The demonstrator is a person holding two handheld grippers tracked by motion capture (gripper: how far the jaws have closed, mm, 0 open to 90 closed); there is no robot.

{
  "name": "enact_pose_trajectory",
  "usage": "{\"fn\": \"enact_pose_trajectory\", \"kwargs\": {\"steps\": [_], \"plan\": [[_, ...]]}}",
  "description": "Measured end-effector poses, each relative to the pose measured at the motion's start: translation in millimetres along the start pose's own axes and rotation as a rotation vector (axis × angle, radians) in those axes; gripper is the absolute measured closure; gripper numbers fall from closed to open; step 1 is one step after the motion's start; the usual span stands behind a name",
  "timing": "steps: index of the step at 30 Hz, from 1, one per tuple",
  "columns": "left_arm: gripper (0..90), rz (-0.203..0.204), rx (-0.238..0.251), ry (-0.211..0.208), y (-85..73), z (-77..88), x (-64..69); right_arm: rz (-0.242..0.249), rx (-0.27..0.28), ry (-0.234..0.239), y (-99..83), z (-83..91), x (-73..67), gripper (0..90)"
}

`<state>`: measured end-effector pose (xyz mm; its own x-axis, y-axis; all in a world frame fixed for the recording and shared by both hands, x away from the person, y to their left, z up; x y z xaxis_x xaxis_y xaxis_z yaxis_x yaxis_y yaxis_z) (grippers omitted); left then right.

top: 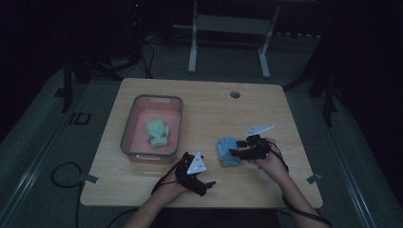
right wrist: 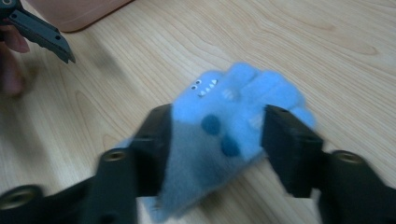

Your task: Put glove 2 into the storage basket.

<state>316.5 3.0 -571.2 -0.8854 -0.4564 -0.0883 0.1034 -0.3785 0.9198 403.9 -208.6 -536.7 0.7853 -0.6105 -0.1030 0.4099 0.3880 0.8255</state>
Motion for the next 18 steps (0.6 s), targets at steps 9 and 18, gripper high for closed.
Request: {"fn": "enact_pose_trajectory", "kwargs": {"steps": [9, 18], "plan": [[1.2, 0.051, 0.005, -0.025, 13.7, -0.3, 3.3, -0.015, 0.035, -0.004, -19.1, 17.5, 7.6, 16.6], [4.7, 0.002, -0.032, -0.067, 19.9, -10.1, 7.2, -0.003, 0.093, -0.062, -24.4, 41.6, 25.0, 16.5]]}}
Point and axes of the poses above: each handheld gripper's, and its own axes: z roughly backward along the jaws, y roughly out of its top, x roughly to its right, the point moved 4 cm from there along -z, roughly forward along the jaws, and after that the axes turned 12 degrees about x, right-handed, at the moved point
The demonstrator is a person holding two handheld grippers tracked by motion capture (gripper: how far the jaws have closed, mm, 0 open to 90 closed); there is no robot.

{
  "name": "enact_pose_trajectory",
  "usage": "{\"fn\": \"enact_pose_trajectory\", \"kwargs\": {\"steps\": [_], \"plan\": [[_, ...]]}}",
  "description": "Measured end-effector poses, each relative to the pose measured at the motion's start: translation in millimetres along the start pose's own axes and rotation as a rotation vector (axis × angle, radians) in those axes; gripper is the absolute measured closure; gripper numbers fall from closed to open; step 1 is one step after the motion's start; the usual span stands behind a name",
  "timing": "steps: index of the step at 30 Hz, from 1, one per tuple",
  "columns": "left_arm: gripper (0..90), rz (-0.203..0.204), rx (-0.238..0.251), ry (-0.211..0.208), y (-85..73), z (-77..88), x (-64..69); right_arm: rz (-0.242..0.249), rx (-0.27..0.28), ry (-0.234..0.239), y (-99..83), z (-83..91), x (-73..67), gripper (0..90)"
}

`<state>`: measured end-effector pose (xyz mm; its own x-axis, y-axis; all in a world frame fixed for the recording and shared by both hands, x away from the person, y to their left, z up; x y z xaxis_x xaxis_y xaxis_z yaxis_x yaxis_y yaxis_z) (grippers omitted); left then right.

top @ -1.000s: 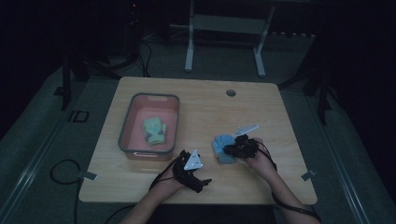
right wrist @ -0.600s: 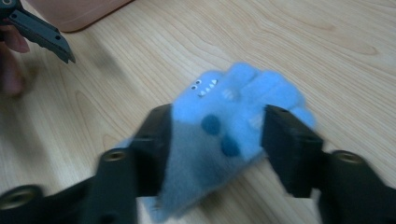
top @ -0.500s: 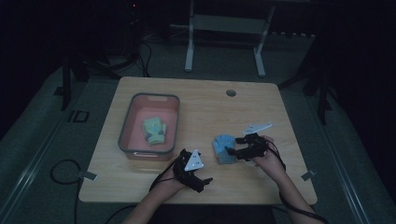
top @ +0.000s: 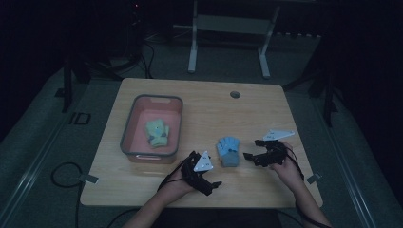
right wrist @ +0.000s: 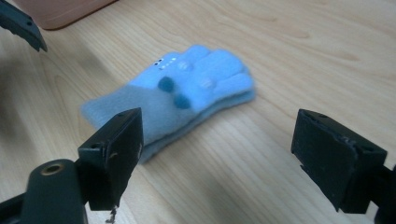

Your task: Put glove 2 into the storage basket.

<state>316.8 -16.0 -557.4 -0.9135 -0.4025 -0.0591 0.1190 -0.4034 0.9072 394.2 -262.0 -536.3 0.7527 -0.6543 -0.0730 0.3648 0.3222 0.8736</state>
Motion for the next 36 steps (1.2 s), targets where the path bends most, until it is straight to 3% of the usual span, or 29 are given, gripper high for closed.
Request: {"fn": "enact_pose_trajectory", "kwargs": {"steps": [8, 14, 18, 20, 23, 28, 36], "plan": [[11.7, -0.059, 0.009, -0.033, 5.8, -14.4, -2.1, -0.007, 0.018, -0.001, 1.2, 2.5, 1.6, 14.4], [16.3, -0.114, 0.009, -0.066, 16.5, -30.3, -6.5, -0.045, 0.008, -0.011, -1.7, 4.2, 5.8, 13.9], [20.4, -0.174, -0.017, -0.071, 23.1, -41.6, -9.3, -0.086, 0.011, -0.007, -1.7, 6.9, 9.0, 13.8], [20.9, -0.183, -0.031, -0.074, 26.2, -47.4, -11.6, -0.107, 0.010, 0.001, -1.5, 8.1, 9.9, 13.9], [24.0, -0.159, -0.046, -0.106, 28.3, -56.5, -12.5, -0.102, 0.004, -0.019, -1.2, 8.7, 9.2, 13.8], [28.3, -0.193, -0.097, -0.111, 24.2, -70.7, -14.1, -0.119, 0.026, -0.023, 1.1, 9.5, 9.1, 13.1], [36.0, -0.225, -0.145, -0.109, 16.9, -81.1, -19.9, -0.103, 0.015, -0.054, 2.0, 4.4, 8.3, 12.6]]}}
Point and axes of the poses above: each handheld gripper's, and its own axes: z roughly backward along the jaws, y roughly out of its top, x roughly to its right, the point moved 4 cm from there along -z, roughly forward along the jaws, and after that the axes turned 12 degrees about x, right-handed, at the moved point
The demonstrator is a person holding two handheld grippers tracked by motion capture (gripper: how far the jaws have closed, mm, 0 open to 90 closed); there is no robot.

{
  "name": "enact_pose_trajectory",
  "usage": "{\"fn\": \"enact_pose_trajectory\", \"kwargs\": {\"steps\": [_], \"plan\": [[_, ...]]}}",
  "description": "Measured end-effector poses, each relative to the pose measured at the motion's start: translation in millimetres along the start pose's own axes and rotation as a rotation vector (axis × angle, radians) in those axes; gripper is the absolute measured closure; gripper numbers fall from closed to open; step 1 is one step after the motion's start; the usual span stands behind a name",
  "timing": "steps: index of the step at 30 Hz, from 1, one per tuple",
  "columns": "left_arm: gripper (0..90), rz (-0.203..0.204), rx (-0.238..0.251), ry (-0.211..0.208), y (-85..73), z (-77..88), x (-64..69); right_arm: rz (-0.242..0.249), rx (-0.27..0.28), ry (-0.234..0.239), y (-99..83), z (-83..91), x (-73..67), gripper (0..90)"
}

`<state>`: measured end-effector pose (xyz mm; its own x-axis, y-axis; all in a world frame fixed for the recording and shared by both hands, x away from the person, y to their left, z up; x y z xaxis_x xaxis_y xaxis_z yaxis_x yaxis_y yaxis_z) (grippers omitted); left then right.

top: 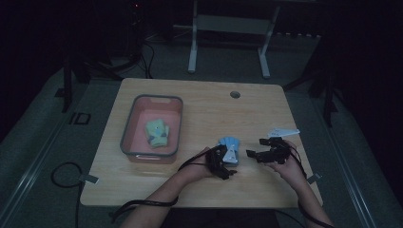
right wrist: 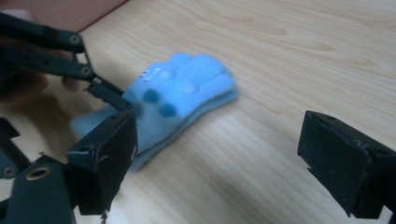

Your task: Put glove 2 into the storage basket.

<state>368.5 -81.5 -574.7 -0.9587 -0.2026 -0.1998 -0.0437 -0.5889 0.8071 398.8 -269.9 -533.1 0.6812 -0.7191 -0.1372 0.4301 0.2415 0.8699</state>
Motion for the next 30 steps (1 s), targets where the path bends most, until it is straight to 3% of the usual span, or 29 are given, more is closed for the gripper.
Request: {"fn": "enact_pose_trajectory", "kwargs": {"steps": [10, 12, 15, 19, 26, 30], "plan": [[45.9, -0.062, -0.024, 0.038, -1.4, -1.3, -0.8, 0.005, -0.009, 0.000, 3.3, -6.7, -1.0, 25.8], [55.1, -0.073, -0.045, 0.060, -1.0, -1.4, -2.7, -0.002, -0.011, 0.000, 4.0, -8.2, -1.3, 29.8], [67.2, -0.046, -0.041, 0.062, -0.2, -0.7, -6.1, -0.019, -0.018, 0.003, 5.2, -12.2, -1.7, 36.6], [71.8, -0.013, -0.023, 0.056, -2.4, 0.9, -8.3, -0.050, -0.032, 0.004, 6.5, -21.2, -3.1, 44.9], [73.2, -0.064, -0.063, 0.058, 0.2, -0.8, -6.0, -0.120, -0.086, -0.004, -5.1, -50.8, -4.5, 45.1], [73.7, -0.057, -0.062, 0.039, -0.2, -0.8, -8.3, -0.167, -0.095, -0.033, -10.5, -66.1, -3.2, 40.8]]}}
Point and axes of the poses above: each handheld gripper's, and its own axes: z roughly backward along the jaws, y roughly out of its top, x roughly to its right, the point moved 4 cm from there along -z, roughly forward along the jaws, and after that the axes turned 12 degrees about x, right-handed, at the moved point
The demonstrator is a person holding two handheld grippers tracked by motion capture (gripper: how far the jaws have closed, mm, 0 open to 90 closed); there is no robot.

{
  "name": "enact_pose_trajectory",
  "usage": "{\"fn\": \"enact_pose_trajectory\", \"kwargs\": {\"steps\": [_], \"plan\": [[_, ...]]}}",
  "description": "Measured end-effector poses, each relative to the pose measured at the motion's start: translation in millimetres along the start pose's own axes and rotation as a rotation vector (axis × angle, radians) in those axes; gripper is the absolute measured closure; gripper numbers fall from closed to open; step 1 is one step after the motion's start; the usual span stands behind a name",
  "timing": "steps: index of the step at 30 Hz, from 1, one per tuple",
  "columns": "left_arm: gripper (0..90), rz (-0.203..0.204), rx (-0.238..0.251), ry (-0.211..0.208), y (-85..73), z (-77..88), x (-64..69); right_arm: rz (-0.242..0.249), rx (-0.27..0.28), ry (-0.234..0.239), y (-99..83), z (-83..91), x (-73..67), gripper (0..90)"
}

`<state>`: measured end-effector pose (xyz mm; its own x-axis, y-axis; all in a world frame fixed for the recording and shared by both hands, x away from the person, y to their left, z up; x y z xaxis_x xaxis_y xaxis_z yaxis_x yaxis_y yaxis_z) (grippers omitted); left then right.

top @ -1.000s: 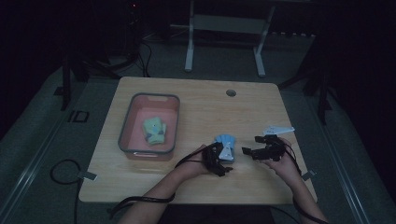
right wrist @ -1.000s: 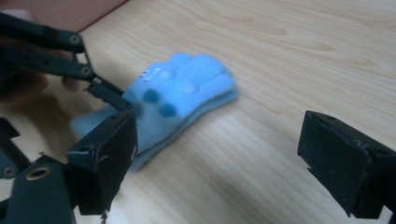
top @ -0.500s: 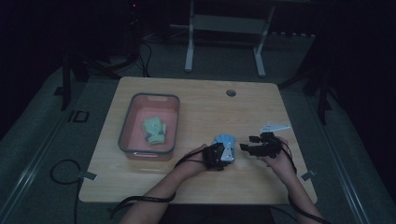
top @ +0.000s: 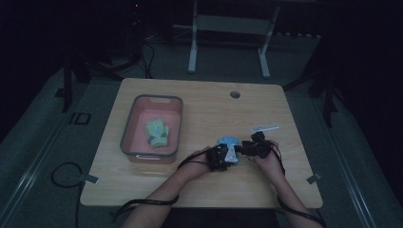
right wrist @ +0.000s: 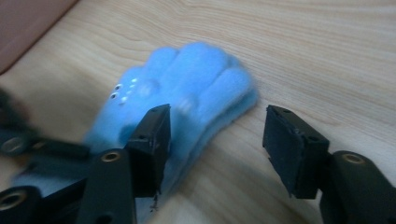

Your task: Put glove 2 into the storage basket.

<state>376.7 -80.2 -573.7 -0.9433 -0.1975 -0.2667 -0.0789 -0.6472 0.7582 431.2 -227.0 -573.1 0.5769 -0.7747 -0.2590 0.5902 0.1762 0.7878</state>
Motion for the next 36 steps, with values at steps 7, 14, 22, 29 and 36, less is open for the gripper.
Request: {"fn": "enact_pose_trajectory", "kwargs": {"steps": [7, 14, 22, 29, 36], "plan": [[74.5, 0.010, 0.006, -0.010, -1.6, 0.4, -1.5, 0.020, 0.009, 0.026, -1.9, -11.6, -16.1, 50.0], [74.9, 0.035, 0.015, -0.014, -4.4, 2.3, -3.7, 0.035, -0.009, 0.107, -3.0, -19.5, -29.5, 64.6], [74.9, 0.075, 0.027, 0.009, -8.5, 9.0, -4.3, 0.029, 0.010, 0.123, 1.4, -22.2, -34.2, 75.3], [75.4, 0.094, 0.048, 0.025, -6.4, 22.0, -8.8, 0.022, 0.055, 0.136, 11.9, -15.0, -39.4, 77.3], [75.5, 0.055, 0.038, 0.044, 10.1, 41.7, -15.1, 0.017, 0.094, 0.157, 28.8, -4.1, -45.8, 77.6]]}}
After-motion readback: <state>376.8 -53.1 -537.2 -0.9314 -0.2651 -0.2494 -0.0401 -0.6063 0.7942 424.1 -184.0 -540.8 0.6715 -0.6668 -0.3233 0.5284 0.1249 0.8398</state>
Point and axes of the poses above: each handheld gripper's, and its own axes: z roughly backward along the jaws, y roughly out of its top, x roughly to its right, the point moved 4 cm from there along -z, roughly forward along the jaws, and after that the axes turned 12 degrees about x, right-handed, at the moved point
